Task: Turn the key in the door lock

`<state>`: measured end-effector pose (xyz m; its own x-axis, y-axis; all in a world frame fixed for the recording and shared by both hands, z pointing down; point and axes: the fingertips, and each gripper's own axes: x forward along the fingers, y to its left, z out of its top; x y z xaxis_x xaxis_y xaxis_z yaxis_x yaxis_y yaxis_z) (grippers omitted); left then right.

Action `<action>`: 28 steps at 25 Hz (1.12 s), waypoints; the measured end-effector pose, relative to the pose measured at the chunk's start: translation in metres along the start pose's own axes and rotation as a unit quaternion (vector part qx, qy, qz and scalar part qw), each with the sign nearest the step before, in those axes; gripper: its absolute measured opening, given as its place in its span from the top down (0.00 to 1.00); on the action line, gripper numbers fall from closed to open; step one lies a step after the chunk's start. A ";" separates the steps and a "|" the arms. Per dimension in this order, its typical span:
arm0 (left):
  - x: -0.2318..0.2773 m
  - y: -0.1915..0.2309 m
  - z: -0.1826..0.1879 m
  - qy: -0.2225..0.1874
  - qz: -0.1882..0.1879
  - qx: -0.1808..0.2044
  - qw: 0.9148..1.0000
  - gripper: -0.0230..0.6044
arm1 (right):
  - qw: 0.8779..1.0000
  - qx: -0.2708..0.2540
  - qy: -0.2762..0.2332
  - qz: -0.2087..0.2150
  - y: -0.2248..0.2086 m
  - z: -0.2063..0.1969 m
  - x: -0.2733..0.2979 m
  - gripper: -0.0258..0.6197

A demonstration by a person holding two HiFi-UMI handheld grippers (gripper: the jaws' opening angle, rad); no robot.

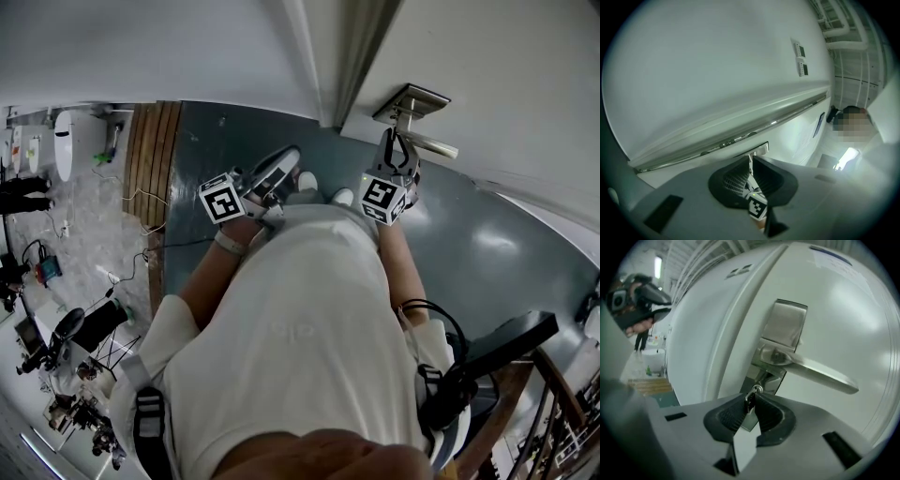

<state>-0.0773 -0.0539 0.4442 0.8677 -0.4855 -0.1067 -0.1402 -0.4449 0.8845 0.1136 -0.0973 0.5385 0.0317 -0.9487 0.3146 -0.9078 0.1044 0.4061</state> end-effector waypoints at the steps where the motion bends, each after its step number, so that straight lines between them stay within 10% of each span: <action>1: -0.001 0.001 0.000 -0.001 -0.001 -0.003 1.000 0.95 | 1.000 0.030 -0.002 0.008 -0.001 0.000 0.001 0.86; 9: -0.002 0.002 -0.002 -0.004 0.003 -0.010 1.000 0.95 | 0.974 0.220 -0.015 0.053 -0.005 -0.005 0.001 0.87; 21: -0.004 0.002 -0.002 -0.007 0.005 -0.014 1.000 0.95 | 0.880 0.464 -0.018 0.098 -0.009 -0.008 0.001 0.88; 24: -0.003 0.000 0.001 -0.007 0.006 -0.002 1.000 0.95 | 0.844 0.525 -0.020 0.109 -0.011 -0.008 0.001 0.89; 28: -0.003 0.000 0.002 -0.008 0.008 0.000 1.000 0.95 | 0.751 0.646 -0.032 0.133 -0.011 -0.007 0.001 0.90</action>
<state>-0.0812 -0.0540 0.4434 0.8575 -0.5046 -0.1006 -0.1531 -0.4370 0.8863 0.1263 -0.0977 0.5401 -0.2042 -0.9626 0.1781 -0.5269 -0.0453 -0.8487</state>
